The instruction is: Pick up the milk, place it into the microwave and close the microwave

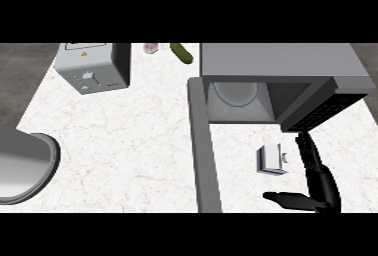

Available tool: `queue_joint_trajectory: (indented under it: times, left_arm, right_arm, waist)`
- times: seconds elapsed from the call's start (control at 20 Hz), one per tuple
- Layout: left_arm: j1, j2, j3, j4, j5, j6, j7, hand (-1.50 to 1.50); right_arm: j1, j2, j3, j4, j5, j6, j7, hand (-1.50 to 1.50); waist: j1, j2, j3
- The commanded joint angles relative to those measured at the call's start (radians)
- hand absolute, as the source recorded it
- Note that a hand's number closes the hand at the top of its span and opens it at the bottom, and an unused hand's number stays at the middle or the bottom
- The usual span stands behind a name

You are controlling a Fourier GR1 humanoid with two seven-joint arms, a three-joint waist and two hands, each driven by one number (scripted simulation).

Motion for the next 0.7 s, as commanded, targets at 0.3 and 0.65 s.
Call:
queue_joint_trajectory:
  times: [0.3, 0.65]
  left_arm:
    - [-0.014, -0.037, 0.018, -0.075, 0.027, -0.015, 0.044, -1.5]
    - [0.061, -0.036, 0.07, -0.129, 0.114, -0.06, 0.07, -1.5]
  right_arm:
    - [-0.138, 0.021, -0.023, 0.315, 0.056, -0.053, -0.172, -1.5]
    - [-0.299, -0.033, -0.097, 0.601, 0.057, -0.07, -0.3, -1.5]
  waist:
    - [0.0, 0.0, 0.0]
    - [0.011, 0.0, 0.001]
